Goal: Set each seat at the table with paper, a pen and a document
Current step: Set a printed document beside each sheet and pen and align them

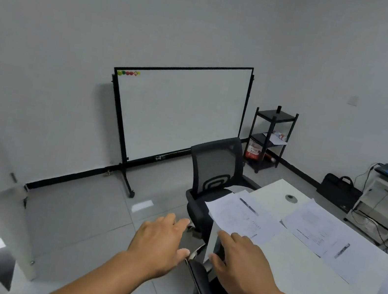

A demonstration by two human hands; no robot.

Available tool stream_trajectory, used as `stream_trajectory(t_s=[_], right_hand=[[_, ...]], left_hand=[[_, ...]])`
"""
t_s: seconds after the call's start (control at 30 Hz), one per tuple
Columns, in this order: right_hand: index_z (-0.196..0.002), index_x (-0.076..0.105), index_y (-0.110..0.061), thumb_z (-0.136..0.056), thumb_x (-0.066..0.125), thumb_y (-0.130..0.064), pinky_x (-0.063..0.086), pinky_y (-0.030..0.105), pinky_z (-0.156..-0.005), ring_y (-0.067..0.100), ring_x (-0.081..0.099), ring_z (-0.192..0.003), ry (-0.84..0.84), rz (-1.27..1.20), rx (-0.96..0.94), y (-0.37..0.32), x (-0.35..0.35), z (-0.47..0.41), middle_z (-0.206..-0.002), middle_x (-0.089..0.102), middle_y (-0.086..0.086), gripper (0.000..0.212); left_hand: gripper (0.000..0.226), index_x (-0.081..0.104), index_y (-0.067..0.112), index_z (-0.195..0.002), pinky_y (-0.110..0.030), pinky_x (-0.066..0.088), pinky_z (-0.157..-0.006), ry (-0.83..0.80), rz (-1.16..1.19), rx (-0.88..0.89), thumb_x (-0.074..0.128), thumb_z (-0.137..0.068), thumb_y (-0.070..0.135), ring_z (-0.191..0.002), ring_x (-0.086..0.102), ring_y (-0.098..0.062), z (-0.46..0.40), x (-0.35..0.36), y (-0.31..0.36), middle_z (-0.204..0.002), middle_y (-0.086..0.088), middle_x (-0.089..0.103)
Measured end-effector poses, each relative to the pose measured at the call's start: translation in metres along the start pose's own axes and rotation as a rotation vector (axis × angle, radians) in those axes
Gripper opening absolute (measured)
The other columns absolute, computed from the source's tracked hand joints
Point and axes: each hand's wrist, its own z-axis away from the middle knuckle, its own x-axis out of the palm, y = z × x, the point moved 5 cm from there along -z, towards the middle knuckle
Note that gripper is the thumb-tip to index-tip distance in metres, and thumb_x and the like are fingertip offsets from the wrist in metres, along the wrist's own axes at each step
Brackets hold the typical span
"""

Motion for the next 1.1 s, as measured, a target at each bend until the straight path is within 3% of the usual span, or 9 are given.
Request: stream_trajectory(t_s=[0.17,0.4,0.6,0.83,1.1], right_hand=[[-0.130,0.049,-0.032,-0.103,0.041,-0.061,0.045,0.037,-0.081,0.021,0.055,-0.102,-0.023,0.018,-0.095,-0.044,0.021,-0.077,-0.108,0.058,-0.009,0.041],[-0.148,0.046,-0.028,-0.106,0.039,-0.062,0.048,0.034,-0.094,0.017,0.058,-0.114,-0.069,-0.052,-0.238,-0.098,0.072,-0.217,-0.129,0.063,-0.006,0.055],[-0.147,0.049,-0.027,-0.105,0.040,-0.062,0.050,0.034,-0.094,0.017,0.060,-0.113,-0.063,-0.020,-0.285,-0.117,0.084,-0.329,-0.127,0.066,-0.007,0.056],[-0.146,0.048,-0.027,-0.103,0.039,-0.063,0.051,0.037,-0.093,0.018,0.061,-0.111,-0.071,0.018,-0.235,-0.131,0.099,-0.435,-0.119,0.065,-0.007,0.057],[-0.149,0.047,-0.026,-0.102,0.039,-0.064,0.050,0.040,-0.090,0.023,0.060,-0.111,-0.045,0.086,0.005,-0.141,0.109,-0.551,-0.120,0.064,-0.004,0.060]], left_hand=[[0.073,0.030,0.032,-0.168,-0.043,0.048,-0.111,-0.005,0.007,-0.059,0.055,-0.105,0.059,-0.129,0.056,-0.024,-0.032,0.000,-0.067,-0.139,0.001,0.053],[0.072,0.031,0.033,-0.167,-0.041,0.049,-0.109,-0.025,0.010,-0.153,0.056,-0.105,0.060,-0.131,0.056,-0.024,-0.117,0.001,-0.169,-0.143,0.000,0.054],[0.069,0.034,0.028,-0.166,-0.043,0.050,-0.107,-0.059,-0.002,-0.205,0.056,-0.106,0.056,-0.126,0.056,-0.024,-0.190,-0.009,-0.245,-0.139,-0.002,0.053],[0.065,0.039,0.028,-0.161,-0.043,0.049,-0.107,-0.100,-0.002,-0.167,0.055,-0.106,0.058,-0.129,0.055,-0.024,-0.279,-0.003,-0.320,-0.140,0.000,0.052],[0.069,0.037,0.030,-0.163,-0.042,0.049,-0.108,-0.121,0.043,0.064,0.054,-0.104,0.062,-0.131,0.055,-0.024,-0.425,-0.013,-0.402,-0.142,0.002,0.052]])
